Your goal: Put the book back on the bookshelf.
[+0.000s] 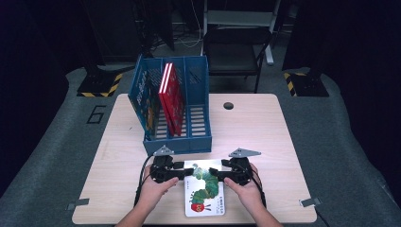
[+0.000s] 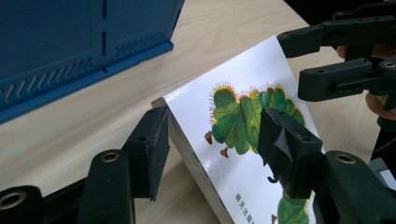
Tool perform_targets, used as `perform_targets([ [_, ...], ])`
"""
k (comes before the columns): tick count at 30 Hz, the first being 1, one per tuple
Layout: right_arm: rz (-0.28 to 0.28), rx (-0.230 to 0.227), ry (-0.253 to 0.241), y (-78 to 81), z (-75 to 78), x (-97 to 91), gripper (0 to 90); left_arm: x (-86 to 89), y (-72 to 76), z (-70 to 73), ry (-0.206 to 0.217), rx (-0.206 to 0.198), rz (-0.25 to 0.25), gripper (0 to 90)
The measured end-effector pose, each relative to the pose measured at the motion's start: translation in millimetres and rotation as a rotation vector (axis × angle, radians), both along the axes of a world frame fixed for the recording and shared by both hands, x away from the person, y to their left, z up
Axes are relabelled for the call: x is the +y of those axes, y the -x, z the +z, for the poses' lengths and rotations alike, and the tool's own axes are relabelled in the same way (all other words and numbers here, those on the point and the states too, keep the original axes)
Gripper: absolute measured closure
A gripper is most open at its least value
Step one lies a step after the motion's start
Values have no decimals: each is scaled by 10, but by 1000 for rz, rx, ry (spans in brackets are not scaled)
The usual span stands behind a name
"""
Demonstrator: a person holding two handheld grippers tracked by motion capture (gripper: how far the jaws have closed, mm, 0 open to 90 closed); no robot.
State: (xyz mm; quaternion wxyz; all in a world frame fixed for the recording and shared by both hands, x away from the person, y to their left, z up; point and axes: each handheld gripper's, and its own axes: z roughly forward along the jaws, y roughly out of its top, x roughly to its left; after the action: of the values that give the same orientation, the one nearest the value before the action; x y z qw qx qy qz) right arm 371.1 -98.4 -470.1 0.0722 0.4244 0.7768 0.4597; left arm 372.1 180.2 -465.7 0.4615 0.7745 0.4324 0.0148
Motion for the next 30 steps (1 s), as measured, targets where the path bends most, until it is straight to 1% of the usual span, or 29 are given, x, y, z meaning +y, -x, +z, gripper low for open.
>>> perform_targets([
  [1,5,-16,2,0,13,-7,345,-1,11,20,1,-10,4,435],
  [2,3,-17,-7,13,37,-6,345,4,21,53,-2,-16,0,435],
  [4,5,-40,-3,31,82,-2,345,5,36,90,-7,-32,1,435],
  [5,3,-41,-4,39,95,3,345,5,44,104,-7,-34,6,435],
  [7,0,-47,-4,53,120,8,346,10,55,138,-3,-48,9,435],
  [9,2,-65,-11,63,157,5,349,19,70,183,9,-55,11,435],
  [13,-2,-98,-23,92,239,7,350,32,103,272,9,-90,6,438],
  [14,-7,-101,-30,109,266,12,350,31,110,286,11,-92,7,438],
  [15,-2,-113,-25,109,277,9,350,34,119,304,9,-98,5,438],
  [19,-10,-133,-23,139,323,21,350,50,144,346,6,-111,1,440],
  [30,-16,-194,-45,194,455,29,350,78,200,495,29,-155,7,454],
])
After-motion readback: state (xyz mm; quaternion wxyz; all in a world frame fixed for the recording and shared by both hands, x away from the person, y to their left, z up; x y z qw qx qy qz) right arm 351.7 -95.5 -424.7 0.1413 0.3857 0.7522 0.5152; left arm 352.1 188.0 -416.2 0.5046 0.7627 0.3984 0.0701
